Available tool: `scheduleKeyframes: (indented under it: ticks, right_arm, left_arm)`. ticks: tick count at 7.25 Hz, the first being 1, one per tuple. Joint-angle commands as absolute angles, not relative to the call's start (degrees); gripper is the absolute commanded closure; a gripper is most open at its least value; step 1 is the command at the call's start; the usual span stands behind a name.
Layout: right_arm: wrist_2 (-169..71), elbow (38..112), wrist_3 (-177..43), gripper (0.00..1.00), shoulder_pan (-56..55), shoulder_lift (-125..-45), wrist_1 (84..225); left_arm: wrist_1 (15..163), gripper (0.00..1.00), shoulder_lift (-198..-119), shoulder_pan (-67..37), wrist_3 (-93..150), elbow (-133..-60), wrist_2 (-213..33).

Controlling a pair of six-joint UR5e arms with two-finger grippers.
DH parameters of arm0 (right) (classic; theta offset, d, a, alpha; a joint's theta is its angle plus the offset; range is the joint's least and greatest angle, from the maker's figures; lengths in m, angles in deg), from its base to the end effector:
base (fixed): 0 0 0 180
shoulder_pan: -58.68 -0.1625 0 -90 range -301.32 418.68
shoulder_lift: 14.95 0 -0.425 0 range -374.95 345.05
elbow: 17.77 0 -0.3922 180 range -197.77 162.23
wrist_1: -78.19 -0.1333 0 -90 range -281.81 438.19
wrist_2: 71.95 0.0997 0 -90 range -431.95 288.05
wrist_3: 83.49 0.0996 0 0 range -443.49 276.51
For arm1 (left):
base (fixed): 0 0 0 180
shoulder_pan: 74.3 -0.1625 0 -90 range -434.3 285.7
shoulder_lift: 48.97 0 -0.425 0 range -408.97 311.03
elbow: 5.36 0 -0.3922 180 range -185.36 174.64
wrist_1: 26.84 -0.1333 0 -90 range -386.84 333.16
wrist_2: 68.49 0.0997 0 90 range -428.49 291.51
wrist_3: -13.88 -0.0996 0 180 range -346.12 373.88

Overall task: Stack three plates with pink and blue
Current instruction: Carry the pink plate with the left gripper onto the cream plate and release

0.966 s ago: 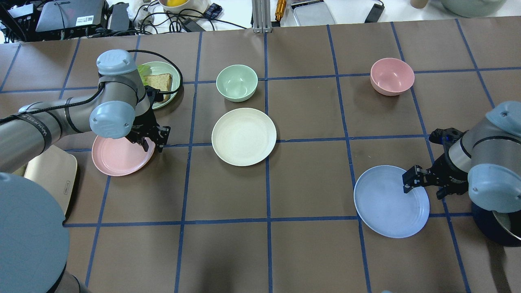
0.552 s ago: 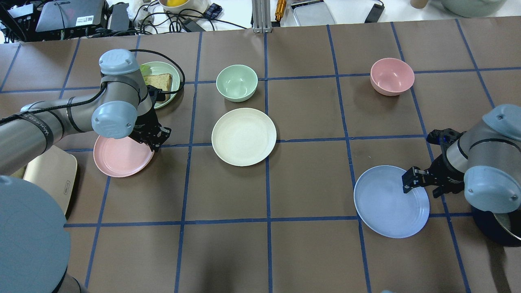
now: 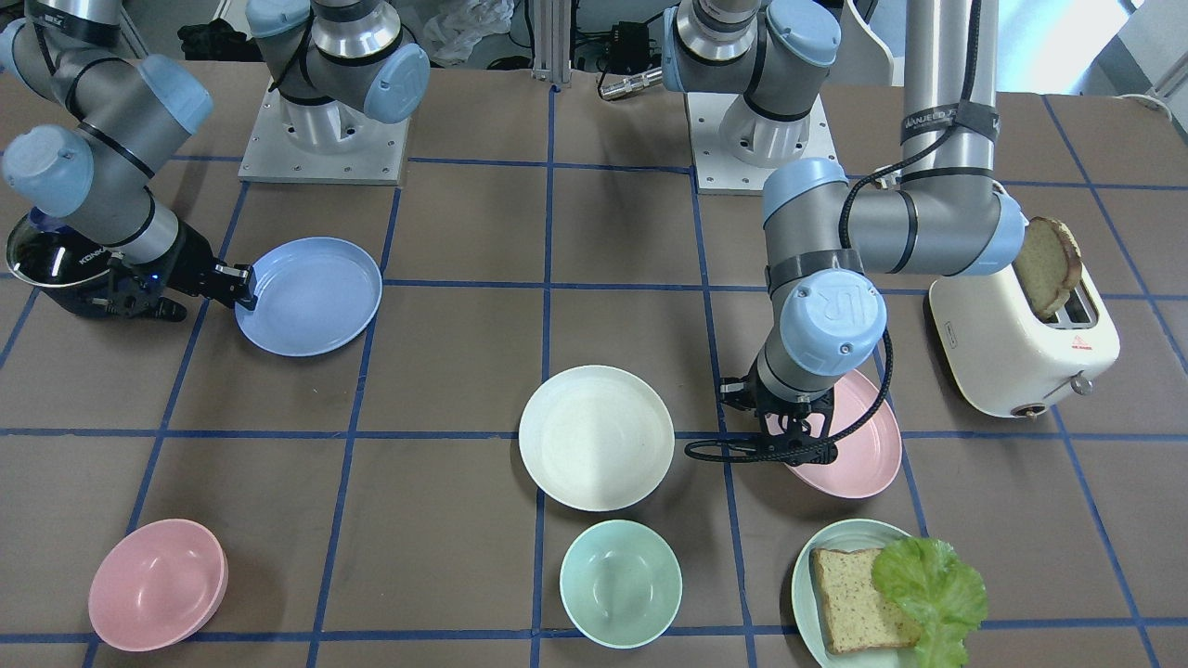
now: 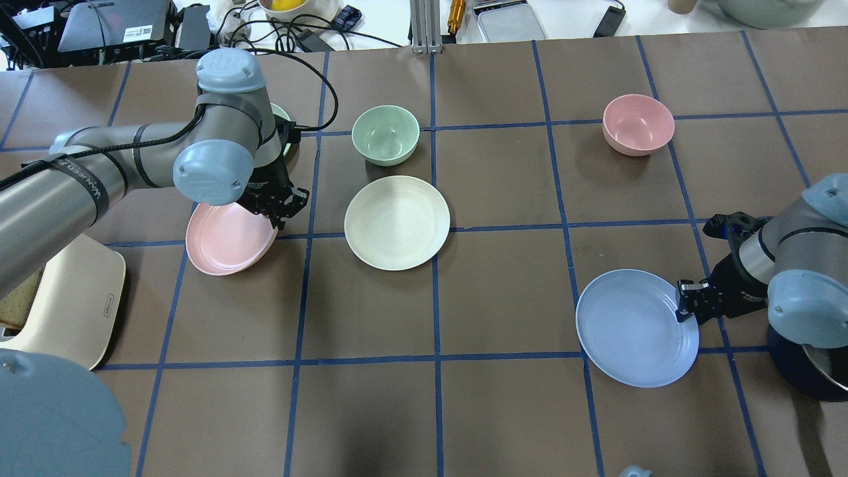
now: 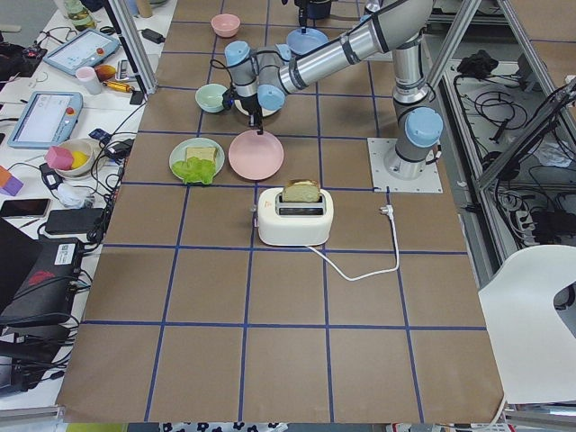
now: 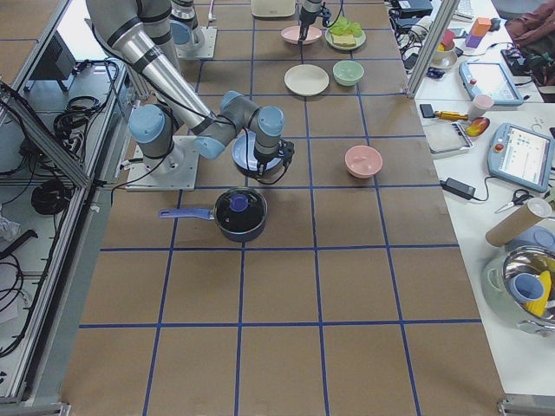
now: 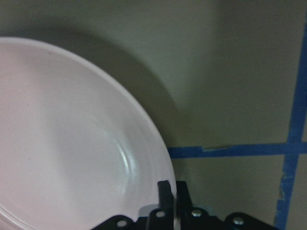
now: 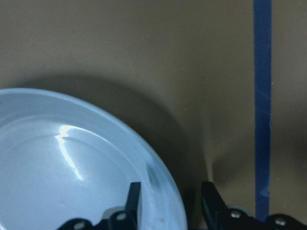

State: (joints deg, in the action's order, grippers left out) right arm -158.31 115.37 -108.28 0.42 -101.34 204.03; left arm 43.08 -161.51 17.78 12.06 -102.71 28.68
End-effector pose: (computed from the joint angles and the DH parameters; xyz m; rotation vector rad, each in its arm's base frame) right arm -0.0783 -0.3920 0.1845 0.1902 2.9826 0.2064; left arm -0.1420 -0.5796 0.2452 0.1184 3.0032 0.2575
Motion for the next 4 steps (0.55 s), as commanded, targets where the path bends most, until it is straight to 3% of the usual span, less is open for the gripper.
scheduleKeyframes:
  ticks: [1, 4]
  right_arm:
    - [-157.47, 115.47, -109.15, 0.98, 0.76, -101.35, 203.79]
    - [-157.38, 115.03, -109.68, 1.00, 0.76, -103.01, 203.17]
  left_arm:
    - [48.99, 1.00, -163.13, 25.95, 22.26, -93.64, 28.28]
    - [47.34, 1.00, -167.52, 36.24, 27.84, -87.47, 26.78]
